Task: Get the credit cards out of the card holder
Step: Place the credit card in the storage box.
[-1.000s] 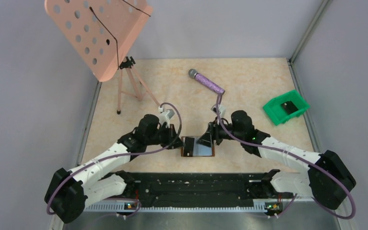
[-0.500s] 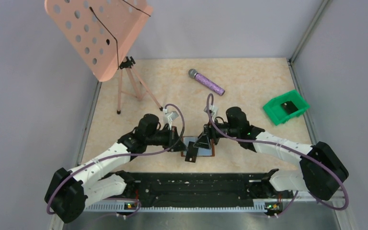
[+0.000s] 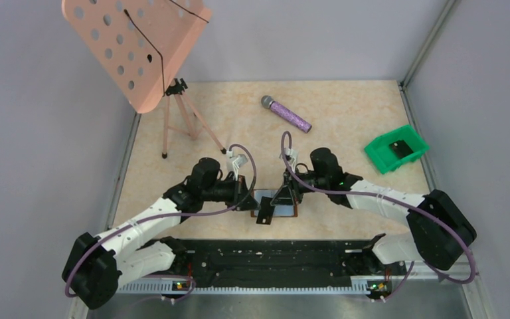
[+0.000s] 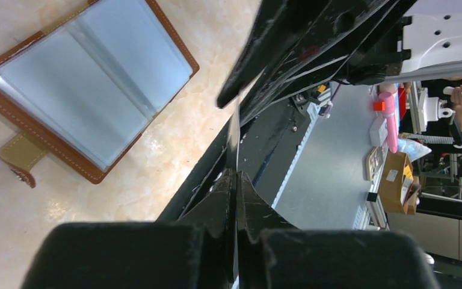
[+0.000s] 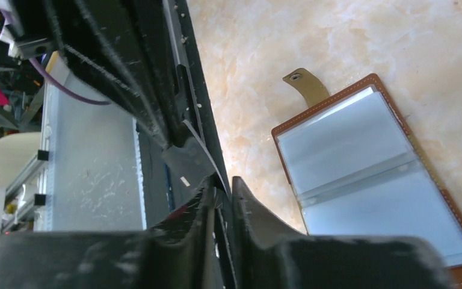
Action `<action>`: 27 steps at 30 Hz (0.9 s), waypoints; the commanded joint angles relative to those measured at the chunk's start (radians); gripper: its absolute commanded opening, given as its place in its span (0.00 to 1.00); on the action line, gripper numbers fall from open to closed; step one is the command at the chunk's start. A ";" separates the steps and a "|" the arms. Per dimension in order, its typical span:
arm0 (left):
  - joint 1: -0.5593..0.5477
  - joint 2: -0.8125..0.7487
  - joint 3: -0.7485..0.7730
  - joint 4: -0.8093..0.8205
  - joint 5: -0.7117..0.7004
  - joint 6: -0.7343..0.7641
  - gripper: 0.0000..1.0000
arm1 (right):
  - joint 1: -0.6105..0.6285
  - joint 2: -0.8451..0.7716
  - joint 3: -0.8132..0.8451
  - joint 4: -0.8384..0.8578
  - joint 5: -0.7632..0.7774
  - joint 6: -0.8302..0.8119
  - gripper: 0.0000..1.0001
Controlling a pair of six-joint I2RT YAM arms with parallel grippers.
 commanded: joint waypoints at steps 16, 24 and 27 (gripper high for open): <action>0.004 0.039 0.002 0.228 -0.006 -0.118 0.53 | -0.009 -0.304 -0.100 0.189 0.161 0.305 0.00; 0.006 0.016 -0.020 0.394 0.017 -0.249 0.57 | -0.010 -0.454 -0.138 0.285 0.331 0.421 0.00; 0.006 0.003 -0.041 0.492 0.004 -0.334 0.53 | -0.010 -0.462 -0.143 0.310 0.365 0.462 0.00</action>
